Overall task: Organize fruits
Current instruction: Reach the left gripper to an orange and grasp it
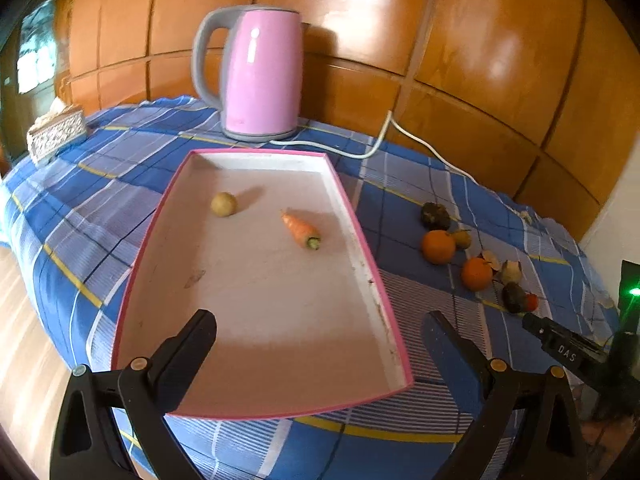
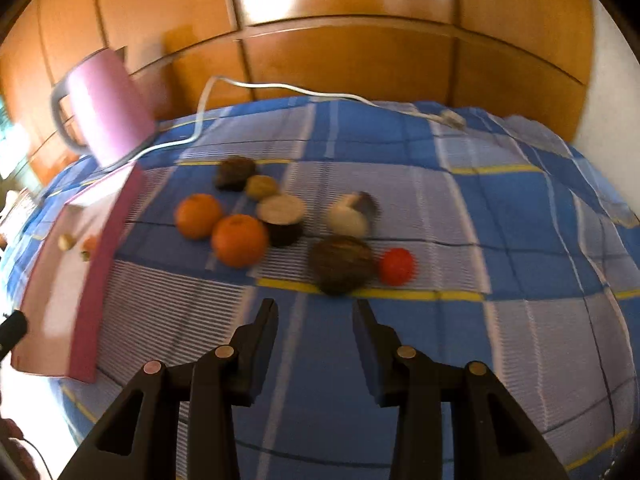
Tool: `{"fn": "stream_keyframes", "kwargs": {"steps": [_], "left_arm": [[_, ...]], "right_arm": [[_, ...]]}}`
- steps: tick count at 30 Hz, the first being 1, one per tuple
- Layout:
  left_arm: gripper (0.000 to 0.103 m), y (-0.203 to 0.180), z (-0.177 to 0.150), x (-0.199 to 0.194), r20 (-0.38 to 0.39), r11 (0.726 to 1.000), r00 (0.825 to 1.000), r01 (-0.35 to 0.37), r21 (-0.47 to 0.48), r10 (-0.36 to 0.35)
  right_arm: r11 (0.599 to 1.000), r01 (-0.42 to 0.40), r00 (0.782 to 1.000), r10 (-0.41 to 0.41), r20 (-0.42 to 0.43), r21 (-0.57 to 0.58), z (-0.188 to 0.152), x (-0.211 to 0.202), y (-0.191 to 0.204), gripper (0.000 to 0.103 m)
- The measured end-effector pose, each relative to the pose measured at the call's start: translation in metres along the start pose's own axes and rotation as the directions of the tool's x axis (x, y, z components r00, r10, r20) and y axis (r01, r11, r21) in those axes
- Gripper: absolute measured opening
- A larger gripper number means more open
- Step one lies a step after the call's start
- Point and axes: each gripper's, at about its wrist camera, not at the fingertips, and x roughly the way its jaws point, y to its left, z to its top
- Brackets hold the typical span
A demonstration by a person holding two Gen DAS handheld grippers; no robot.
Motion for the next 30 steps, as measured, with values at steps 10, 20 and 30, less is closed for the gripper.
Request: {"fn": "stream_keyframes", "kwargs": {"steps": [10, 20, 30], "left_arm": [[0.103, -0.048, 0.016, 0.015, -0.073, 0.991, 0.997, 0.046, 0.129, -0.037], [0.095, -0.093, 0.027, 0.037, -0.117, 0.967, 0.985, 0.151, 0.205, -0.129], [0.061, -0.148, 0.024, 0.094, -0.267, 0.925, 0.947, 0.256, 0.283, -0.18]], "right_arm": [[0.994, 0.09, 0.996, -0.09, 0.003, 0.062, -0.015, -0.004, -0.041, 0.039], [0.986, 0.141, 0.99, -0.142, 0.001, 0.091, -0.027, -0.007, -0.067, 0.039], [0.985, 0.148, 0.989, -0.15, 0.014, 0.086, -0.03, -0.009, -0.073, 0.039]]}}
